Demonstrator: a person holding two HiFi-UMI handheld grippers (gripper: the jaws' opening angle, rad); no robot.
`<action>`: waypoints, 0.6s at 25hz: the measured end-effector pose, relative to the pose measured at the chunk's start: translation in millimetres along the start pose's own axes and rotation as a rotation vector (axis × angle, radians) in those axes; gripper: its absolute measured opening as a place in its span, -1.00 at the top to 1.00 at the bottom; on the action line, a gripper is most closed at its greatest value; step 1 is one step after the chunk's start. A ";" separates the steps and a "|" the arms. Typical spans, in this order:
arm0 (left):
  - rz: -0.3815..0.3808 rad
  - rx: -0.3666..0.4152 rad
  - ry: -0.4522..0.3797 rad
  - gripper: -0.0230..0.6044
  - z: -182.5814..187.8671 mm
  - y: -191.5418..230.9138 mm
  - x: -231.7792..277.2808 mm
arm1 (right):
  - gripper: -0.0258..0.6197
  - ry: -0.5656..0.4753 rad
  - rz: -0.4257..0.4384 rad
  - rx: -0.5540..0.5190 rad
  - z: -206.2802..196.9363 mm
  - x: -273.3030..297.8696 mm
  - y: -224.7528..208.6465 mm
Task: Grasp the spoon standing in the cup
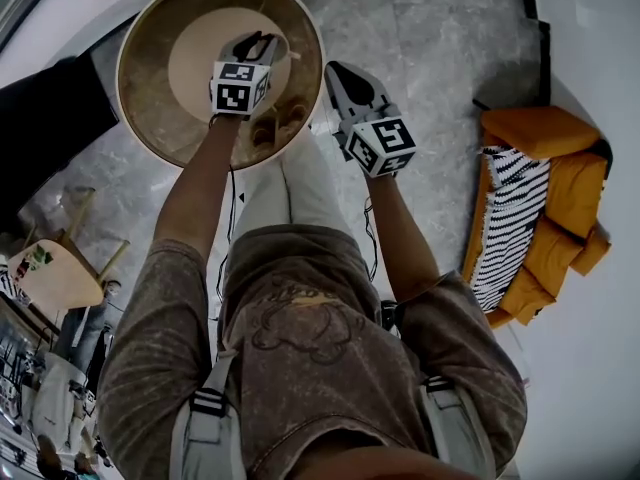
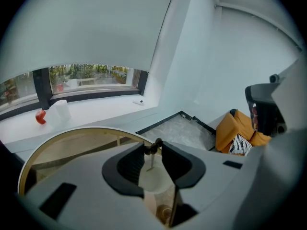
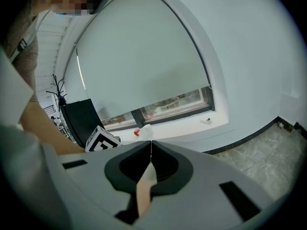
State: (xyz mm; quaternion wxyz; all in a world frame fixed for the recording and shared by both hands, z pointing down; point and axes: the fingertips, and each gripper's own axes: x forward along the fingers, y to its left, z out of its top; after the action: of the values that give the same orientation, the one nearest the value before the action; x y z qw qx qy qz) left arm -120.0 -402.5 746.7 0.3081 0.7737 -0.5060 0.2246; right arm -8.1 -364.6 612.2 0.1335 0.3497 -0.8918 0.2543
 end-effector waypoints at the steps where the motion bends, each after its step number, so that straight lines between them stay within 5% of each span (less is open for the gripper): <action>1: 0.002 0.002 -0.004 0.53 2.2 -1.5 -4.0 | 0.86 -0.001 -0.001 0.001 0.6 -2.1 1.5; 15: 0.028 0.024 -0.110 0.53 60.1 -35.6 -105.7 | 0.86 -0.028 0.019 -0.017 33.2 -46.0 43.9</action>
State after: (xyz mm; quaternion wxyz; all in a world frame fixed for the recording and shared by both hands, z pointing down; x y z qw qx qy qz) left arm -125.9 -366.0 625.5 0.2675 0.7813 -0.5301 0.1921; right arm -7.3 -329.7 549.5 0.1213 0.3435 -0.8990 0.2432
